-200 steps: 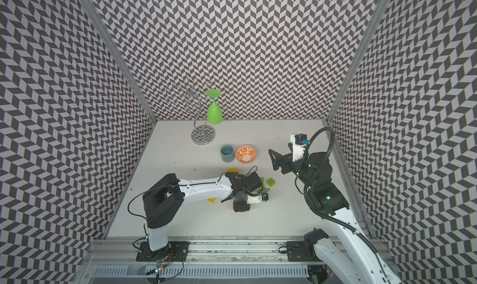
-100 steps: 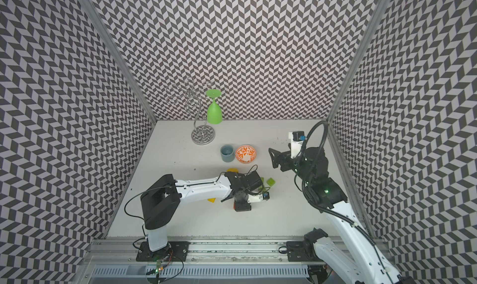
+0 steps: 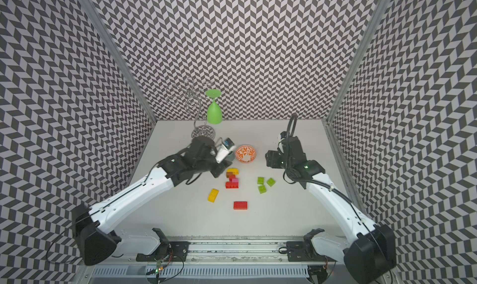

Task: Assemble the letter s with lego
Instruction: Place the lego brick at the center of the board, then pick up the lego brick from the center of the board.

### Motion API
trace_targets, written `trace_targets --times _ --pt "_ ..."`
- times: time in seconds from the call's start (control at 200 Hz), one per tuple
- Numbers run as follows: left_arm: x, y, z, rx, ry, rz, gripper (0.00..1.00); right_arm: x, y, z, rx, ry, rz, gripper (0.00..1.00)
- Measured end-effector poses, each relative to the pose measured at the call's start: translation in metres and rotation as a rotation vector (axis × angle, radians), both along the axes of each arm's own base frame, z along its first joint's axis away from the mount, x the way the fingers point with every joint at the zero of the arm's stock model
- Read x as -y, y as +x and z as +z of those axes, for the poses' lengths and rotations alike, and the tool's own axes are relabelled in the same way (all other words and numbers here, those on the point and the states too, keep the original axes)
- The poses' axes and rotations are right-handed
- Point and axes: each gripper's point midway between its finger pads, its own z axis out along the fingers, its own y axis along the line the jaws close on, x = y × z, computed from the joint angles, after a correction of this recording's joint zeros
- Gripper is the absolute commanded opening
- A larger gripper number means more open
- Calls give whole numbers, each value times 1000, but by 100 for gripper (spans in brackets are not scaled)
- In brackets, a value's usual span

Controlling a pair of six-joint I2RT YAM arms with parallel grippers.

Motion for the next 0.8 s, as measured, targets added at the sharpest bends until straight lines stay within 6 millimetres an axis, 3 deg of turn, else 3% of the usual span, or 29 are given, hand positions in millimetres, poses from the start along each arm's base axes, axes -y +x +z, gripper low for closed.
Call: trace_targets --times 0.09,0.19,0.336,0.536,0.801 --pt "-70 23 -4 -17 -123 222 45 -18 -17 -45 -134 -20 25 58" --pt "-105 22 -23 -68 -207 335 44 -30 -38 -84 -255 -51 46 54" --pt "-112 19 -45 -139 -284 376 42 -41 -51 -112 -338 -93 75 51" --pt "-116 19 -59 -177 -342 397 42 -44 -59 -136 -401 -146 93 51" --pt "-116 19 -63 -187 -373 396 42 -41 -55 -146 -413 -221 87 52"
